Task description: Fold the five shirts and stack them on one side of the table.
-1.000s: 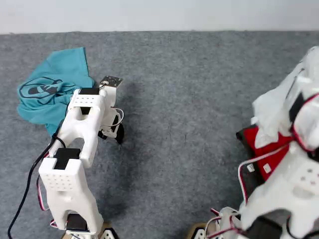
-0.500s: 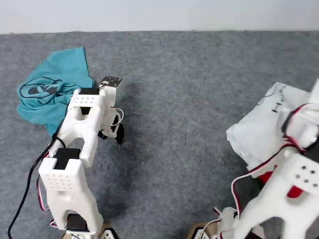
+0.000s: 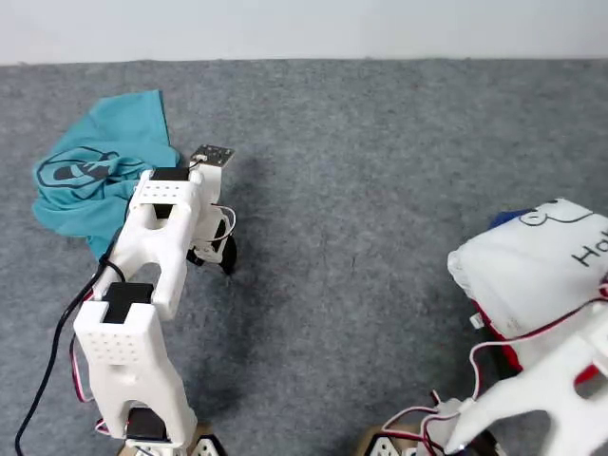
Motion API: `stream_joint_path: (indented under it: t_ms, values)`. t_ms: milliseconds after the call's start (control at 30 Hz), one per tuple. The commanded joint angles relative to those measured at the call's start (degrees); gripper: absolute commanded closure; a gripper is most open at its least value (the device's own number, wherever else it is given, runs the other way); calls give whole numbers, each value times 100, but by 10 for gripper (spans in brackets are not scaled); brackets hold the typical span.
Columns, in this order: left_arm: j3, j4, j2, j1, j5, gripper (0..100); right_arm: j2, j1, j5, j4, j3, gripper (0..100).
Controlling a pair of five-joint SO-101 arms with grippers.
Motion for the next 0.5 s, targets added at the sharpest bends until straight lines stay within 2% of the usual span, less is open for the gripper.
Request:
stream_joint_path:
  t_ms: [0, 300, 467]
  values:
    - [119, -132, 18, -9, 26, 807, -127, 101, 62, -1226, 818, 984]
    - [171, -132, 18, -9, 26, 807, -127, 549, -220, -2404, 1820, 977]
    - [171, -132, 18, -9, 26, 807, -154, 884, -466, -2501, 1846, 828]
